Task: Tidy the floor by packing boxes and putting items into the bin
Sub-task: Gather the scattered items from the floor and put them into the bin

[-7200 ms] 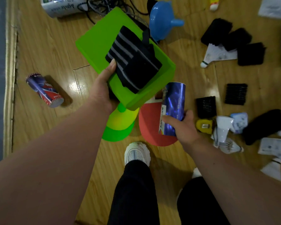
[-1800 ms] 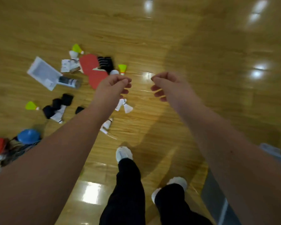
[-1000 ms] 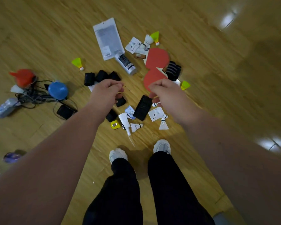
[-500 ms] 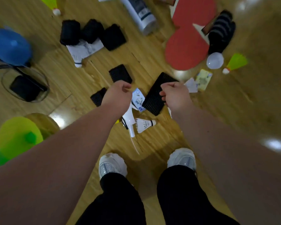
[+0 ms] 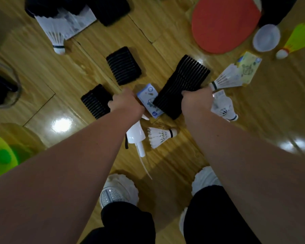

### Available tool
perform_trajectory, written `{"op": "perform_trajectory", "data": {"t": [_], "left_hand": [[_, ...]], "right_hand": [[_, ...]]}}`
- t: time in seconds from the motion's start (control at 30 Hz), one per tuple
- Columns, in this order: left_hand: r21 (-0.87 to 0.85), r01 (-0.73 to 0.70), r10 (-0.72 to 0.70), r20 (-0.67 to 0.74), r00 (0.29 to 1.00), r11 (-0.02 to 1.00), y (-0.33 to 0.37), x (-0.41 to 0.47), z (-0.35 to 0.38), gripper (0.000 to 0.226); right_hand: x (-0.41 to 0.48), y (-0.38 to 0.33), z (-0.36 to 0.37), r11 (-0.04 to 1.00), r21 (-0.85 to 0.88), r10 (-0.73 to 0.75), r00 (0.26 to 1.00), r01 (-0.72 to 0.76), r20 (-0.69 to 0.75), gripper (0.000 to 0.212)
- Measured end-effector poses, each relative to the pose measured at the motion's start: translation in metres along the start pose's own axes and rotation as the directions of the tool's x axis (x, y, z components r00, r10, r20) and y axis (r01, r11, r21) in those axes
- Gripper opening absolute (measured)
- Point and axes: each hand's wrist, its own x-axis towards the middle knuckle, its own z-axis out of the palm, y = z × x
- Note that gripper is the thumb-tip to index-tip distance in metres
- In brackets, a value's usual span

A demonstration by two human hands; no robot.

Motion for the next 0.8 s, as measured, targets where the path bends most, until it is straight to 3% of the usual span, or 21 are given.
{"op": "perform_trajectory", "data": {"t": [0.1,0.27,0.43,0.53,0.7,0.8], "left_hand": [[0.048,-0.050,0.051,-0.017,0.999,0.998,0.005,-0.013,-0.009,0.044],[0.089,-0.141,0.144,-0.033,0.989,0.986,0.006,-0.036,-0.029,0.044],[0.123,-0.202,0.197,0.058,0.979,0.972,0.011,-0.027,-0.038,0.044],[0.090,-0.207,0.206,0.017,0.978,0.974,0.019,-0.014,-0.035,0.043],[0.303,-0.263,0.258,0.057,0.965,0.916,0.034,0.005,-0.013,0.052],[0.432,-0.185,0.180,0.053,0.982,0.883,0.044,0.009,-0.004,0.061]], "right_hand": [[-0.015,-0.001,-0.017,0.989,-0.014,-0.141,0.977,0.145,0.163,0.036],[-0.016,-0.016,-0.061,0.965,-0.013,-0.258,0.958,0.261,0.125,0.050],[0.016,-0.021,-0.093,0.959,0.089,-0.276,0.957,0.268,0.090,0.041],[0.032,-0.019,-0.089,0.957,0.102,-0.284,0.951,0.272,0.126,0.036],[0.045,-0.016,-0.077,0.946,0.045,-0.325,0.938,0.322,0.117,0.016],[0.045,-0.014,-0.076,0.941,0.095,-0.332,0.939,0.324,0.091,0.017]]}}
